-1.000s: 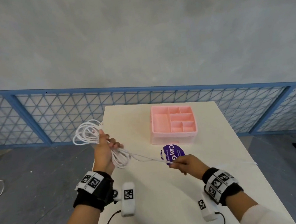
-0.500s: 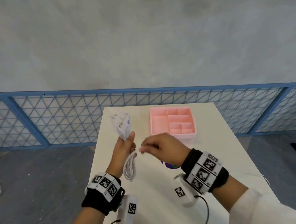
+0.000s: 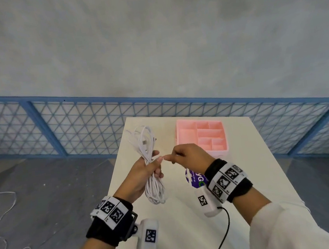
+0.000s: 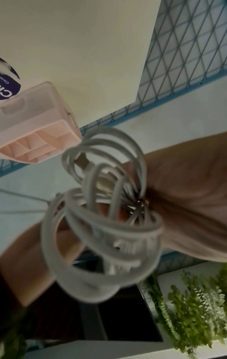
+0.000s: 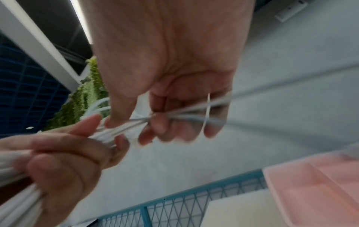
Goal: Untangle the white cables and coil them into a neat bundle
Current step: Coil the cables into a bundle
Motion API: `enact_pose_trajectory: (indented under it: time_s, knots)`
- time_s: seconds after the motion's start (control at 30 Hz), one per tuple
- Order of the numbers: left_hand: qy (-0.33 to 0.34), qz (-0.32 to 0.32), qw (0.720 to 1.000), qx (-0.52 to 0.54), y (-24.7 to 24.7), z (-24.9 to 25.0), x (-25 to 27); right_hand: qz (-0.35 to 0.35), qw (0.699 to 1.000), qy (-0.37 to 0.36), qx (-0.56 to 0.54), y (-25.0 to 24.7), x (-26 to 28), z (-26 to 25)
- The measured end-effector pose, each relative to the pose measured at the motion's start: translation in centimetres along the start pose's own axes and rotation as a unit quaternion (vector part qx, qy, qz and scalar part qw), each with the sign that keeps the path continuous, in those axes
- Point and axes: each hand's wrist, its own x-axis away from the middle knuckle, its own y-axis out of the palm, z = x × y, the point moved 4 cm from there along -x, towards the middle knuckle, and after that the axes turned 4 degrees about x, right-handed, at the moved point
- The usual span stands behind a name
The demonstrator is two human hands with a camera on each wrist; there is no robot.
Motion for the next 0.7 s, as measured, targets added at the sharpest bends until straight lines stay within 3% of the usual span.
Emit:
enact_pose_trajectory:
  time_s: [0.1, 0.23, 0.37, 0.43, 0.5, 0.6, 0.7]
  knots:
    - [0.021, 0.006, 0.998, 0.052, -1.5, 1.0, -0.1, -0.103, 0.990, 0.050, -0.084, 1.4, 0.6, 3.8]
    - [0.032, 0.048, 0.998, 0.033, -3.9, 1.6, -0.5, -0.108, 0.972, 0.145, -0.147, 2.2, 2.0, 8.5]
    - [0.000, 0.096, 0.989, -0.111, -4.6, -0.2, -1.2, -0.033, 0.968, 0.147, -0.202, 1.0, 1.9, 7.7]
    - [-0.030, 0.109, 0.983, -0.145, -4.5, -1.2, -1.5, -0.012, 0.923, 0.155, -0.352, 0.1, 1.5, 6.2]
    - [-0.052, 0.107, 0.982, -0.145, -3.8, -1.9, -1.6, 0.033, 0.889, 0.151, -0.431, -0.7, 1.2, 4.8]
    - [-0.048, 0.079, 0.990, -0.105, -1.8, -2.3, -1.8, 0.171, 0.920, 0.095, -0.338, -0.9, 1.0, 2.8]
    - [-0.035, 0.070, 0.995, -0.059, 0.3, -2.2, -1.9, 0.206, 0.946, 0.068, -0.242, 0.4, 1.6, 1.3]
